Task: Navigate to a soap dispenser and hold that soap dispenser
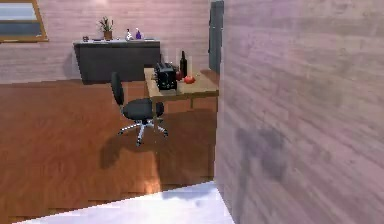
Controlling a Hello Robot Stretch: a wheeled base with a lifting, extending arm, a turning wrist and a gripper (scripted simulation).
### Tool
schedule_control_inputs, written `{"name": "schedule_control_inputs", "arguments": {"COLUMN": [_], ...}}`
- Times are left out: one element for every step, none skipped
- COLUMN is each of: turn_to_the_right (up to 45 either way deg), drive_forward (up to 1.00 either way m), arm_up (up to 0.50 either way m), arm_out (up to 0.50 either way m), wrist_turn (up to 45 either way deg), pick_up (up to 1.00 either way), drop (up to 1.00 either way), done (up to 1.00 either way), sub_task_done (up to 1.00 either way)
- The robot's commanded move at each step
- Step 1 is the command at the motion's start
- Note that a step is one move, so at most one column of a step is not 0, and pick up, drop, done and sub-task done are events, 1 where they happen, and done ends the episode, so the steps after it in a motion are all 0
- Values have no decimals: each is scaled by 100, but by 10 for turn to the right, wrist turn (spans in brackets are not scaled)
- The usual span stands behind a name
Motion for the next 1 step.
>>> {"name": "schedule_control_inputs", "arguments": {"turn_to_the_right": [-360], "drive_forward": [0], "arm_up": [0], "arm_out": [0], "wrist_turn": [0], "pick_up": [0], "drop": [0], "done": [0], "sub_task_done": [0]}}
